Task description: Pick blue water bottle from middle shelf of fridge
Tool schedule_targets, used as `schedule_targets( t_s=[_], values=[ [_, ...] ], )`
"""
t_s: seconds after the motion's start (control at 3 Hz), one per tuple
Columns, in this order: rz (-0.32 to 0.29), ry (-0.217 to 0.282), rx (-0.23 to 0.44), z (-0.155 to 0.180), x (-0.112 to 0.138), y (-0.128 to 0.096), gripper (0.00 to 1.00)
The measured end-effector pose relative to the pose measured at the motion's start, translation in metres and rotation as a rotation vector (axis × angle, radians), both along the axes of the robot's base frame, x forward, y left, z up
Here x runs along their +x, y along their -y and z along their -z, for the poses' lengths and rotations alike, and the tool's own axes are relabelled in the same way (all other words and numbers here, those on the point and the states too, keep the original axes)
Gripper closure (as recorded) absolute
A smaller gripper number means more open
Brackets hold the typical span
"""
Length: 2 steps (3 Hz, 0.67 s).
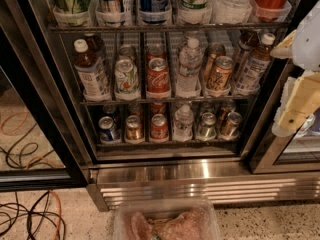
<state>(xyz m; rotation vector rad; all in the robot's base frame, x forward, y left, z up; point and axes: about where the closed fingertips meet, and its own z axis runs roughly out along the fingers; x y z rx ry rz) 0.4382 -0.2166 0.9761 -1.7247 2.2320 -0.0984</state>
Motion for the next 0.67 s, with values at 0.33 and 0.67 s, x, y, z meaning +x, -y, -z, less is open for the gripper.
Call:
schedule_targets(
  t_s=[0.33, 0.67],
  values=[
    [0.002, 0.005, -0.002, 0.0, 0.001, -0.001, 0.0],
    [0.076, -0.015, 0.003, 0.021, -0.004, -0.008, 0.0]
  ],
)
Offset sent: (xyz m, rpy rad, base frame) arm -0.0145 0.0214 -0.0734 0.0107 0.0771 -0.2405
